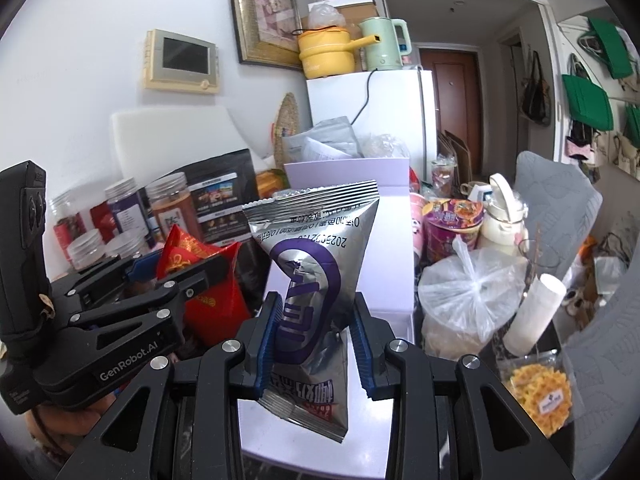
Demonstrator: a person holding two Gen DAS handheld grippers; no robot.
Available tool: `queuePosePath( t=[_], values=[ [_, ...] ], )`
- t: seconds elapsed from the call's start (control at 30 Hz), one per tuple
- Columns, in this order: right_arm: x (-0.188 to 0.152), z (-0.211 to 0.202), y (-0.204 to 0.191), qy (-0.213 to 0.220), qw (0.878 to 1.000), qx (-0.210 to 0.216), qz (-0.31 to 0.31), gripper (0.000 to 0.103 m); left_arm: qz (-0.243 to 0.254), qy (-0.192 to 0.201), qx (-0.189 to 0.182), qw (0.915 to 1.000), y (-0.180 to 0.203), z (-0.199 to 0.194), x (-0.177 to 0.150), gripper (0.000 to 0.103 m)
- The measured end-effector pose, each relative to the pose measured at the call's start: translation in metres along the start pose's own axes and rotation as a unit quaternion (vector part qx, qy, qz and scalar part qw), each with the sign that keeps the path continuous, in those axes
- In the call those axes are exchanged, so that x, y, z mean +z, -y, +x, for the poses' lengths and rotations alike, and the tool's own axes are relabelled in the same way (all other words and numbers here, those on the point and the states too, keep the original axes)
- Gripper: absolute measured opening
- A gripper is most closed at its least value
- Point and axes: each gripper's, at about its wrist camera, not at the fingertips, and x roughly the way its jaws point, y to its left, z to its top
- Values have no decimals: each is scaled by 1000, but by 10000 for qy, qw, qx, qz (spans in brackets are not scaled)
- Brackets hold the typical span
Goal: Organize soft objects
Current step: 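Carry the red packet and silver bag with both grippers into the white box, then open both grippers to drop the packets inside the box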
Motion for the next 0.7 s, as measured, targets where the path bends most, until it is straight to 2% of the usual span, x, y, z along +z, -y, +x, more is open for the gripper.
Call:
queuePosePath(
  t=[0.17,0.37,0.7],
  values=[
    [3,22,9,-115,9998,-188,-19,33,56,-242,133,9996,-5,33,-2,40],
    [-7,47,24,-433,9984,-348,75,33,-11,-535,67,9985,-6,59,-12,40],
    [-15,66,33,-637,9968,-463,152,34,36,-684,83,9976,0,74,-19,41]
  ],
)
